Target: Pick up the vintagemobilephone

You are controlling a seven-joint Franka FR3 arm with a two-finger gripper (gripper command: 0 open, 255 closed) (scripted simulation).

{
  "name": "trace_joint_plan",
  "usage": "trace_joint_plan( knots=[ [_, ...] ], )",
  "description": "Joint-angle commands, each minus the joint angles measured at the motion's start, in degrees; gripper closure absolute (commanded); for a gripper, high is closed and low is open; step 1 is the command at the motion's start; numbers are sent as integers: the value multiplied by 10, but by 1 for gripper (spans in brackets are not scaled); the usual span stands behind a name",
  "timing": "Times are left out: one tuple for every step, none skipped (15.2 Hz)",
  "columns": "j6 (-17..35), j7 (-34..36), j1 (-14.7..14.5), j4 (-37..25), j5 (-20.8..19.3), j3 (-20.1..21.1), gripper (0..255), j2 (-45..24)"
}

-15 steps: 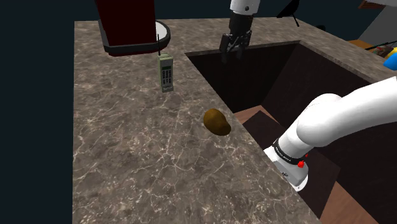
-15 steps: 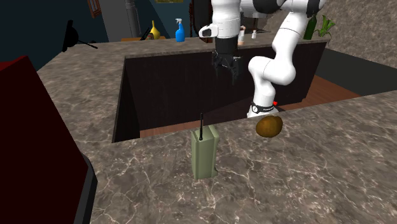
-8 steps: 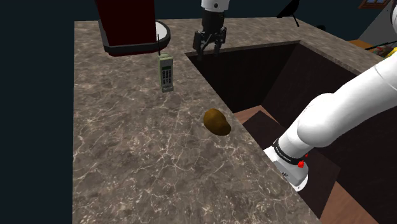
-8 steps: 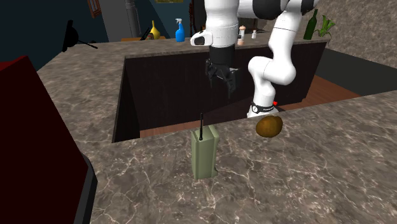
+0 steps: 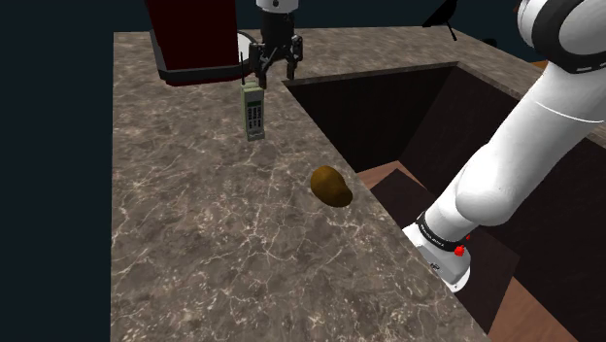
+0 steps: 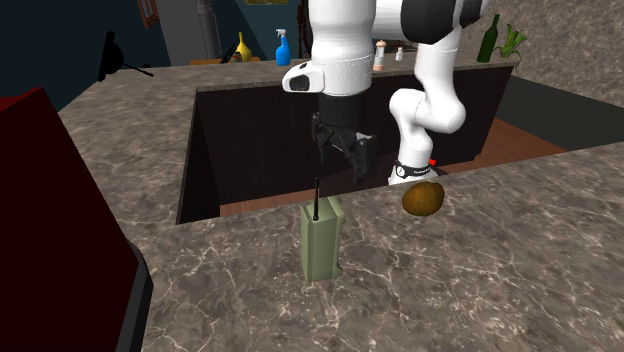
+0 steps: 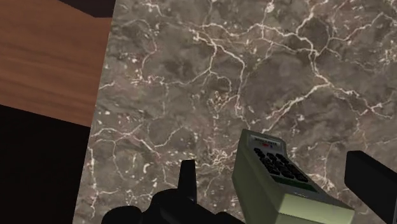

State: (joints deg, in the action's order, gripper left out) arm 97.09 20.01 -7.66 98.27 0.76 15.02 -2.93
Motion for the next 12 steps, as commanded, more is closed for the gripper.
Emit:
trace_joint_plan(
  knots=[
    [-10, 16, -9, -55, -14, 7, 0, -46],
    [-16, 24, -16, -85, -22, 10, 0, -70],
    [-23, 32, -23, -117, -30, 13, 0, -95],
    [-29, 37, -28, -141, -36, 14, 0, -114],
    [-21, 37, -28, -132, -36, 14, 0, -113],
    [-13, 37, -28, -124, -36, 13, 0, -113],
    [-5, 37, -27, -116, -36, 13, 0, -112],
    [2, 37, -27, -108, -36, 13, 0, -112],
    [10, 37, -27, -100, -36, 13, 0, -112],
    [18, 37, -27, -92, -36, 13, 0, -112],
    [26, 37, -26, -85, -36, 13, 0, -112],
    [30, 37, -26, -80, -36, 13, 0, -112]
  ],
)
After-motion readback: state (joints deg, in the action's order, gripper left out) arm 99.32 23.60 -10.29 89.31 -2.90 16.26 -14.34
